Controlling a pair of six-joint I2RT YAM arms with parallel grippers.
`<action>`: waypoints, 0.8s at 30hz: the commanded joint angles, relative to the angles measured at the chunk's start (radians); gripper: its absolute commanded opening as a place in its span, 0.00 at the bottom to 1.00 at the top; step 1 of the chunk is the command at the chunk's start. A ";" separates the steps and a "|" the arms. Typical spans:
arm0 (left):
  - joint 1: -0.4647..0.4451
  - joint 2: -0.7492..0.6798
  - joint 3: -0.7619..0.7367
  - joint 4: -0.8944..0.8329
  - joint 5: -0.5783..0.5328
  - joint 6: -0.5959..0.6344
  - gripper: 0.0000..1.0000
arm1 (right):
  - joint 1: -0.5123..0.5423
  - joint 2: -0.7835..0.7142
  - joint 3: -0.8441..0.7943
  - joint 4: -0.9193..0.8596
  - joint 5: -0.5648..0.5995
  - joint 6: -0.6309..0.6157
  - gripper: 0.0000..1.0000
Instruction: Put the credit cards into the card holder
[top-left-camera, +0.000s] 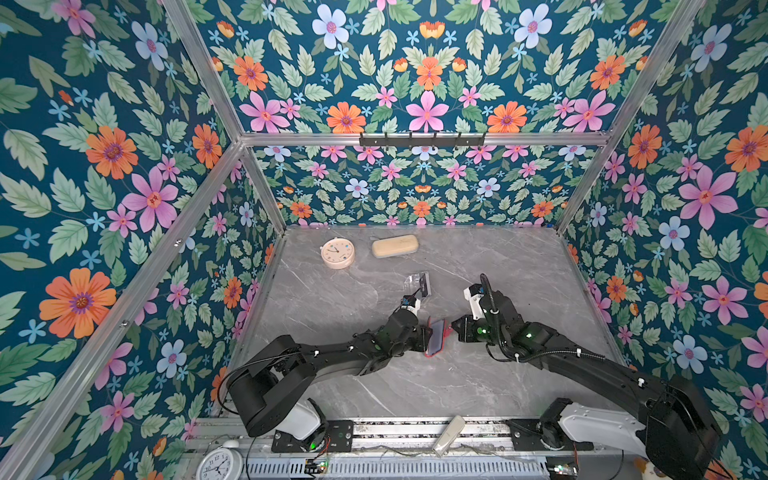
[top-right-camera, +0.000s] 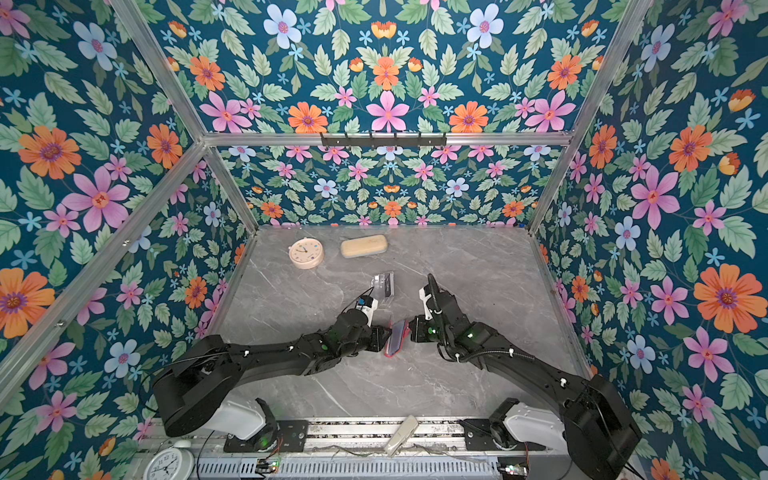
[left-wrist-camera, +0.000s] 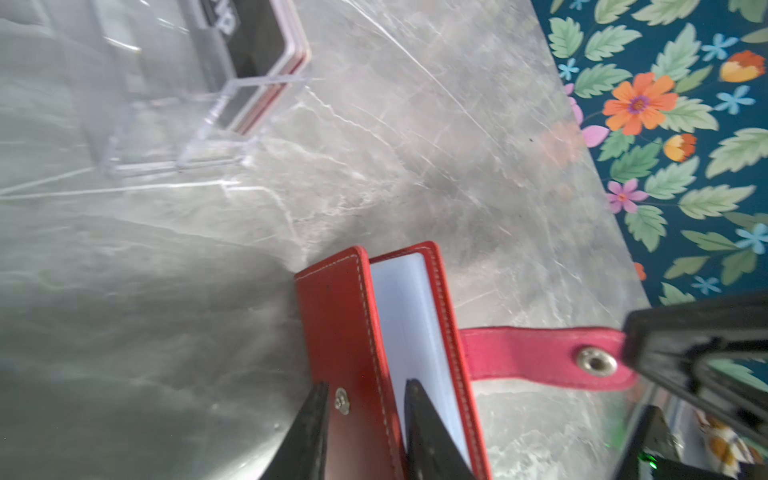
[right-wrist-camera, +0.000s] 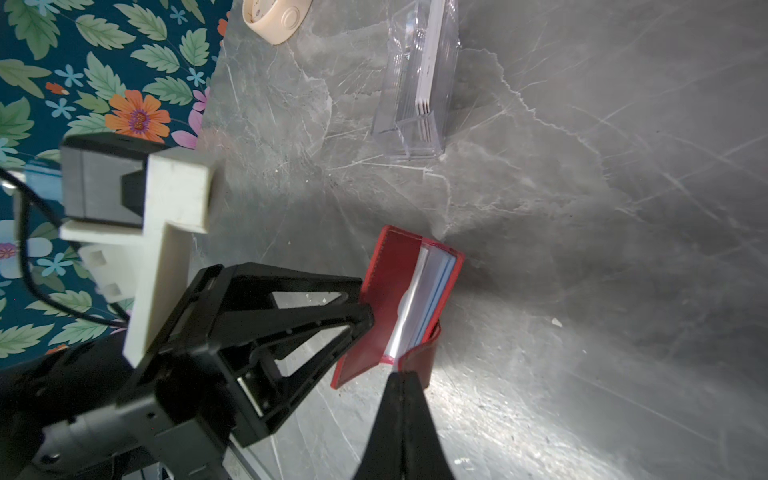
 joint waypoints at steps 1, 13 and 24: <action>0.000 -0.007 -0.004 -0.066 -0.084 -0.014 0.26 | 0.000 0.015 0.010 -0.020 0.029 -0.006 0.00; -0.001 -0.046 -0.063 -0.125 -0.168 -0.108 0.02 | 0.000 0.121 0.052 -0.052 0.050 -0.030 0.00; -0.001 -0.079 -0.145 -0.126 -0.205 -0.213 0.11 | 0.001 0.241 0.080 -0.007 0.015 -0.044 0.00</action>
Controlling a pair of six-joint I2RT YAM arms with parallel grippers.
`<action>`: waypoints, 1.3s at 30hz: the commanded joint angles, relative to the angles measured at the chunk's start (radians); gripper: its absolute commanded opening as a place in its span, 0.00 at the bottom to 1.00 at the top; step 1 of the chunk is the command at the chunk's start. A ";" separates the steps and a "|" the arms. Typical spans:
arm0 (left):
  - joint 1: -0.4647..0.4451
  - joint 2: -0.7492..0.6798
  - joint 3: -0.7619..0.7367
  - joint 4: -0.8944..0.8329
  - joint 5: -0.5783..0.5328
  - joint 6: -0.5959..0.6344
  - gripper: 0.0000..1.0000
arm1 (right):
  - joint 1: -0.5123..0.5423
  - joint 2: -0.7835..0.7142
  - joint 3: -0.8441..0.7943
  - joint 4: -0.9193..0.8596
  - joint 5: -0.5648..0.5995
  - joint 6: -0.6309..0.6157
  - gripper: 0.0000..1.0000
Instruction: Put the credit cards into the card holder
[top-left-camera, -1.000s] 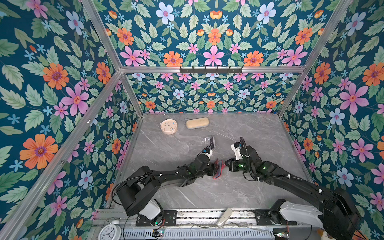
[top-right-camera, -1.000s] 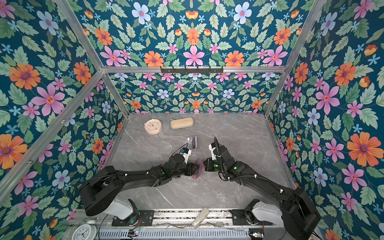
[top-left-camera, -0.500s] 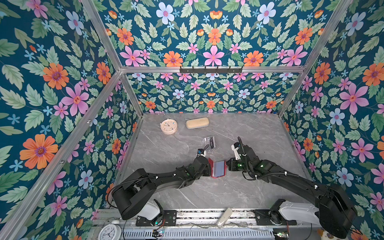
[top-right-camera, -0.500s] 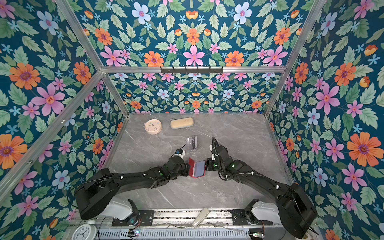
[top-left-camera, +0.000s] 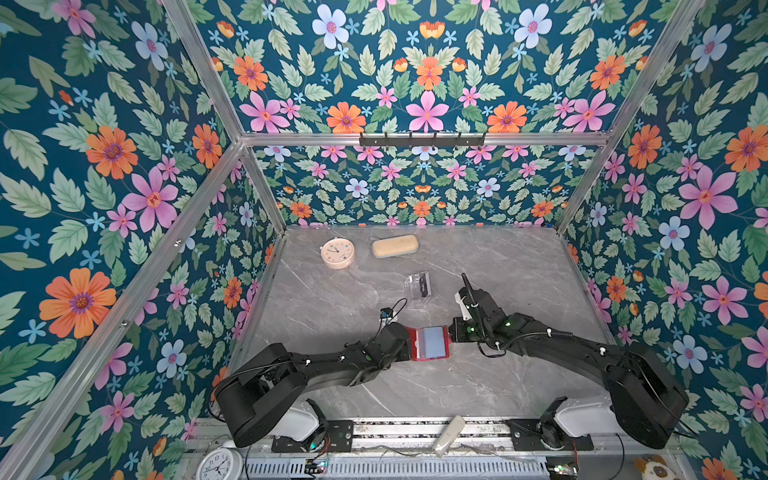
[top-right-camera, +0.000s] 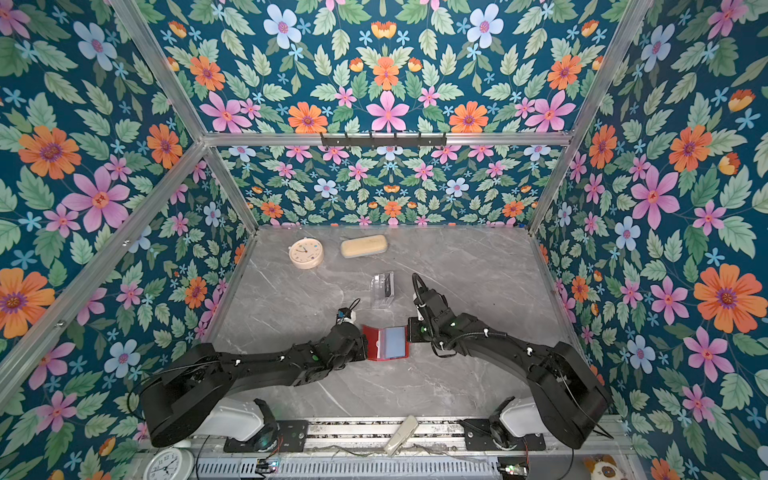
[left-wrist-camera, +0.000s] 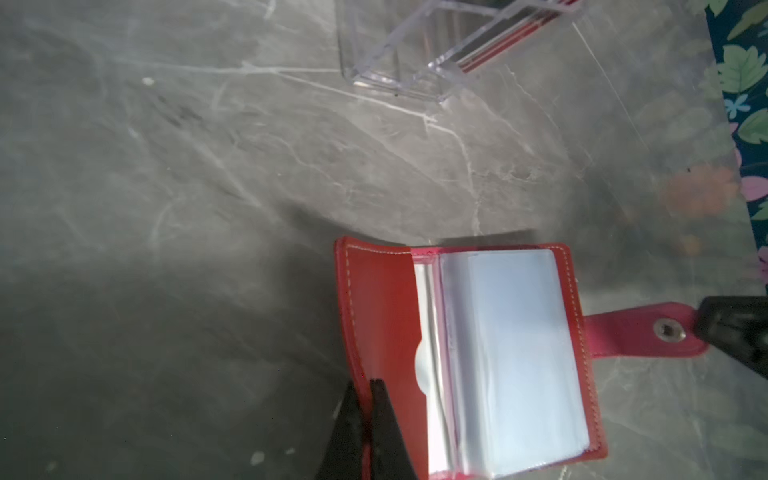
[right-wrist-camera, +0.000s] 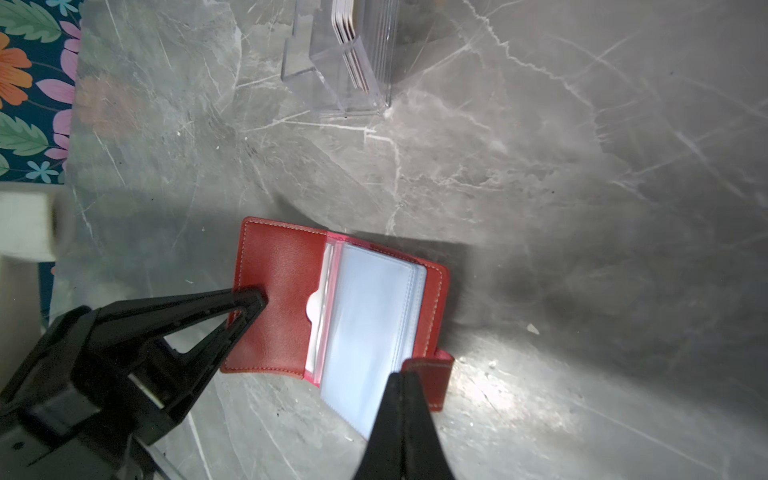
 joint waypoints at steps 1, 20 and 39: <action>0.000 -0.009 -0.003 -0.035 -0.044 -0.031 0.14 | 0.001 0.017 0.008 0.024 -0.009 -0.012 0.00; 0.000 -0.085 0.196 -0.276 -0.154 0.311 0.46 | 0.001 0.019 0.002 0.021 -0.006 -0.013 0.00; 0.026 0.063 0.135 -0.105 0.050 0.165 0.33 | 0.001 0.057 -0.004 0.031 -0.014 -0.013 0.00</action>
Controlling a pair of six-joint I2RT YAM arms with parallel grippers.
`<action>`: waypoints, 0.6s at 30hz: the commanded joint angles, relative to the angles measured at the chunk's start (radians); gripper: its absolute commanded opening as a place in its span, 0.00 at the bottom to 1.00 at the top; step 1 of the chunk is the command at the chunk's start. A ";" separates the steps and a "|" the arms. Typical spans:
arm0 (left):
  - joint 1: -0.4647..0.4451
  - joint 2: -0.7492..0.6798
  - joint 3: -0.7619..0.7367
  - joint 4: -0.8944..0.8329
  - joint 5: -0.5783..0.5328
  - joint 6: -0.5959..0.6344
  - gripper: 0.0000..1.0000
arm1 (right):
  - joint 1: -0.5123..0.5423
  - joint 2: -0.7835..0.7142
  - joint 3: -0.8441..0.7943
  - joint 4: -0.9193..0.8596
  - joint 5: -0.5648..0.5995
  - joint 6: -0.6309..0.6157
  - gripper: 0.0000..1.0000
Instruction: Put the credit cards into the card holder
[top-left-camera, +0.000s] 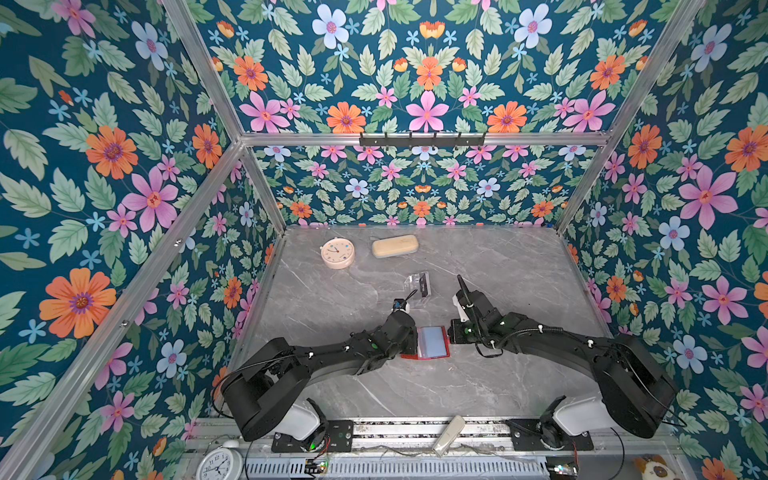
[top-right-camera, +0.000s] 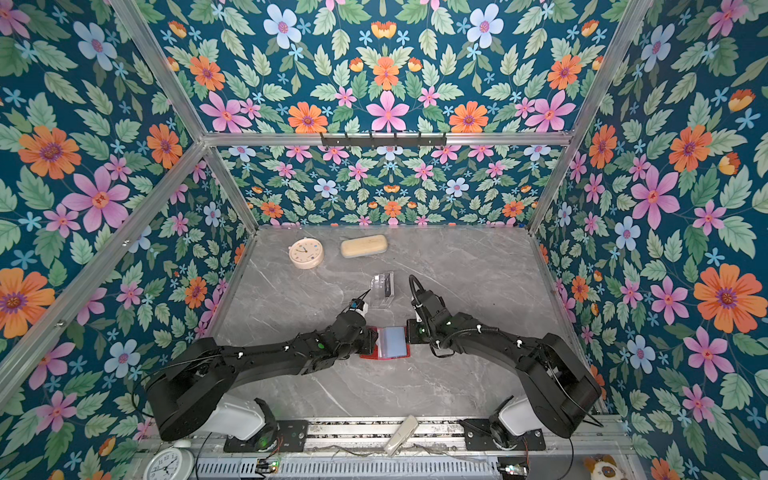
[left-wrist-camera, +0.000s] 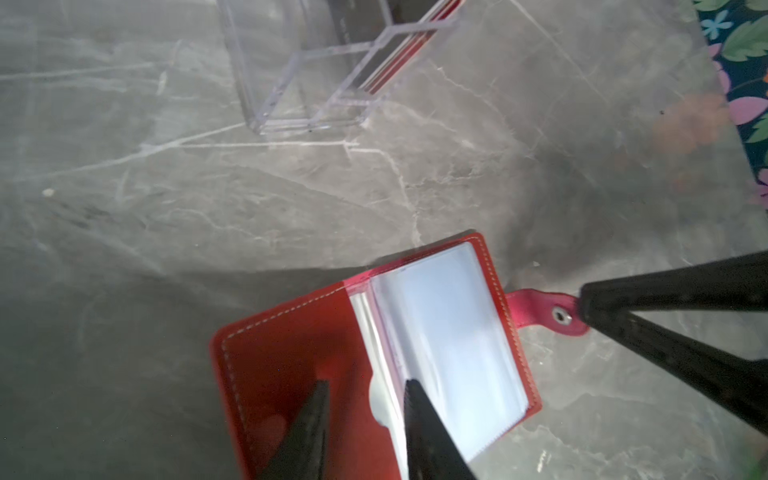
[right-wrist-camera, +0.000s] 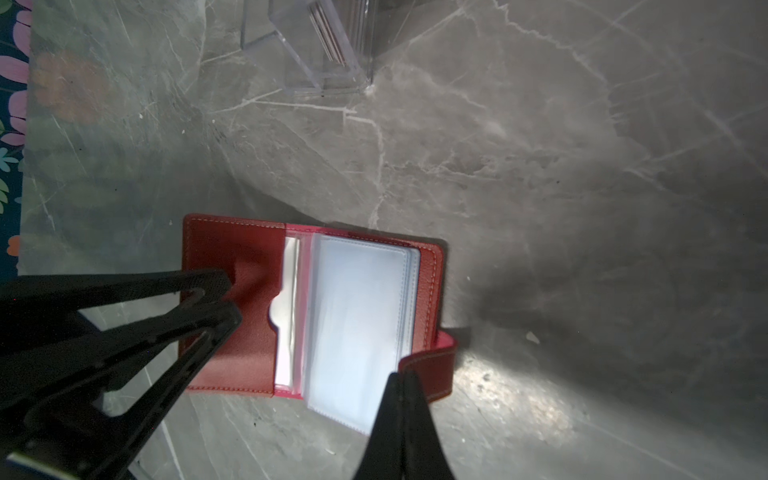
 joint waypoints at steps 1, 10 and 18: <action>0.002 0.014 0.000 -0.020 -0.025 -0.036 0.34 | 0.001 0.009 -0.001 0.021 -0.012 -0.001 0.00; 0.000 0.025 0.039 -0.008 -0.007 0.014 0.32 | 0.001 0.040 -0.002 0.037 -0.035 0.007 0.00; 0.001 0.068 0.046 0.131 0.134 0.042 0.34 | 0.000 0.065 -0.001 0.045 -0.042 0.011 0.00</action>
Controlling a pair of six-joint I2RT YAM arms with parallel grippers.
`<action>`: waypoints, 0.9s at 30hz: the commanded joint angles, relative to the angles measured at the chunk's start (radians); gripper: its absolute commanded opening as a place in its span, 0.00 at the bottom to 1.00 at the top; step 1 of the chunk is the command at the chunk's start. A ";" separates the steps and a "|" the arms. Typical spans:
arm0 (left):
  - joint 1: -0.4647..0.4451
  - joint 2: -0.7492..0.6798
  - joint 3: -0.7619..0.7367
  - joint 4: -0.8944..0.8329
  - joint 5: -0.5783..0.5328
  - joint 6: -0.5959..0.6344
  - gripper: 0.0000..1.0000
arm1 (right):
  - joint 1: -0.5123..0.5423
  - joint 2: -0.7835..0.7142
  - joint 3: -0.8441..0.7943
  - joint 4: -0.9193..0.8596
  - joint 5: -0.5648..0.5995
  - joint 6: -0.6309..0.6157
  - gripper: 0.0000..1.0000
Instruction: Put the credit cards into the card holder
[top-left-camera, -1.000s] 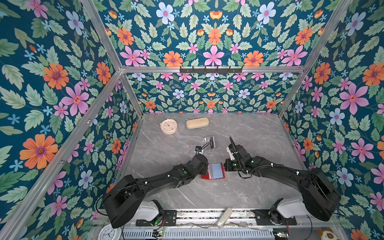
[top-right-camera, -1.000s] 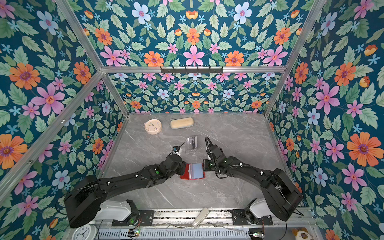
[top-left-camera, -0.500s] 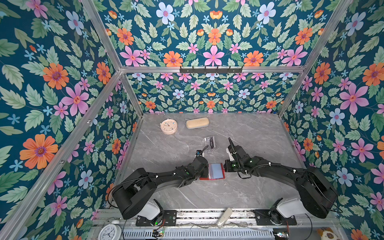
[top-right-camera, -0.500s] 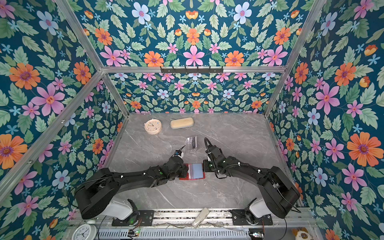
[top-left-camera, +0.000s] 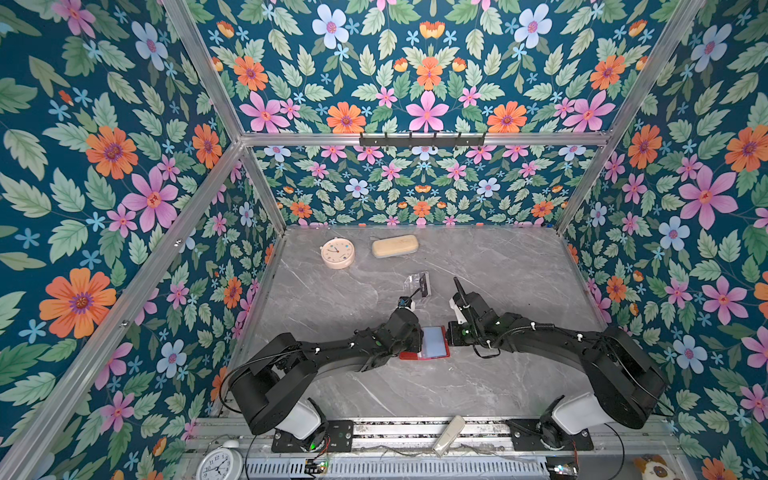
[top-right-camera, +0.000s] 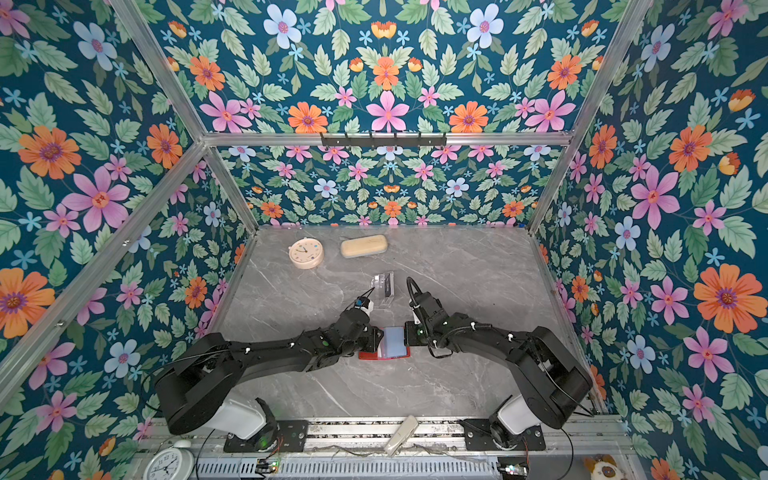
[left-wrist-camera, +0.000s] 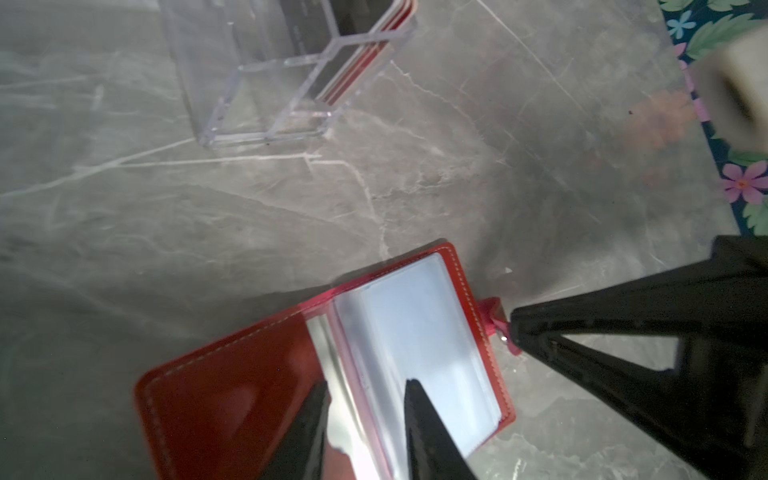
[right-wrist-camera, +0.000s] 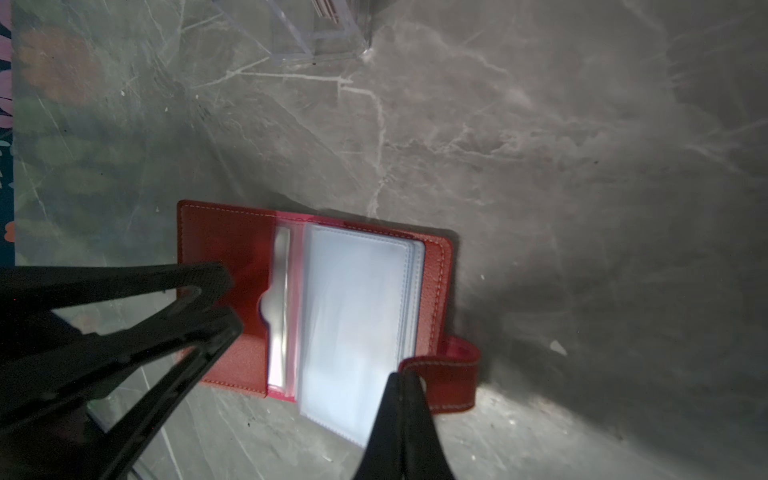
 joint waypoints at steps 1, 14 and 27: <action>0.001 0.027 0.007 0.081 0.083 0.017 0.34 | 0.001 0.008 0.000 0.015 -0.002 0.009 0.00; 0.001 0.111 0.040 0.069 0.112 -0.019 0.35 | 0.001 0.038 -0.013 0.031 -0.003 0.017 0.00; 0.001 0.149 0.054 0.085 0.159 -0.029 0.34 | 0.001 0.065 -0.020 0.051 -0.013 0.024 0.00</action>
